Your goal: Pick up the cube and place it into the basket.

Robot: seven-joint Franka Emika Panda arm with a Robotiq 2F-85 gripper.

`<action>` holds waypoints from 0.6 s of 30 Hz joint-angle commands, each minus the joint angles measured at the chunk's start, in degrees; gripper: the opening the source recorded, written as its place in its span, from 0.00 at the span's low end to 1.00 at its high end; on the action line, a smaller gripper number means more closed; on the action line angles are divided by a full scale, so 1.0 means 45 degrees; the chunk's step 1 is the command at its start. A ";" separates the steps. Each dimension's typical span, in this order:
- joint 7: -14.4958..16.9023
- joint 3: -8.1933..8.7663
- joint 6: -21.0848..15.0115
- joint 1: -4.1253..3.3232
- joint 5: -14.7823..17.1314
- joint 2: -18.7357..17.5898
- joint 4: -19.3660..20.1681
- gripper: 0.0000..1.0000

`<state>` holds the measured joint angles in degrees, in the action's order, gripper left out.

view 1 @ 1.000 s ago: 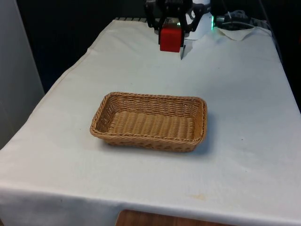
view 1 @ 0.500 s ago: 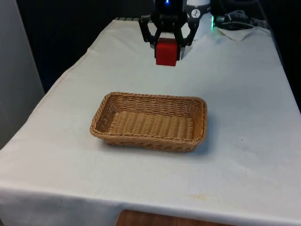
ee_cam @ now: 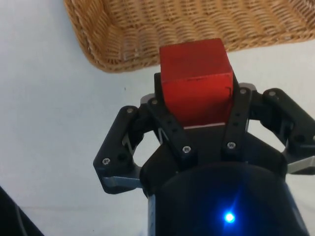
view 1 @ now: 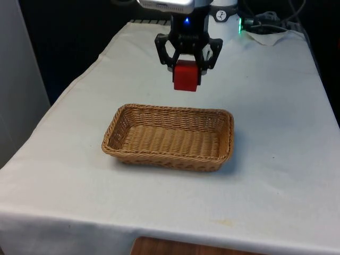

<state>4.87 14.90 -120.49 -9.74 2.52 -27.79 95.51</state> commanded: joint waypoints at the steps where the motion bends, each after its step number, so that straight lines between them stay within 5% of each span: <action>1: 0.0038 -0.0038 -0.0204 0.0051 0.0102 -0.0089 -0.0013 0.00; 18: 0.0051 -0.0064 -0.1693 0.0076 0.0280 -0.1006 -0.0127 0.00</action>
<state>4.81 14.90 -128.17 -9.68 3.27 -32.20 95.28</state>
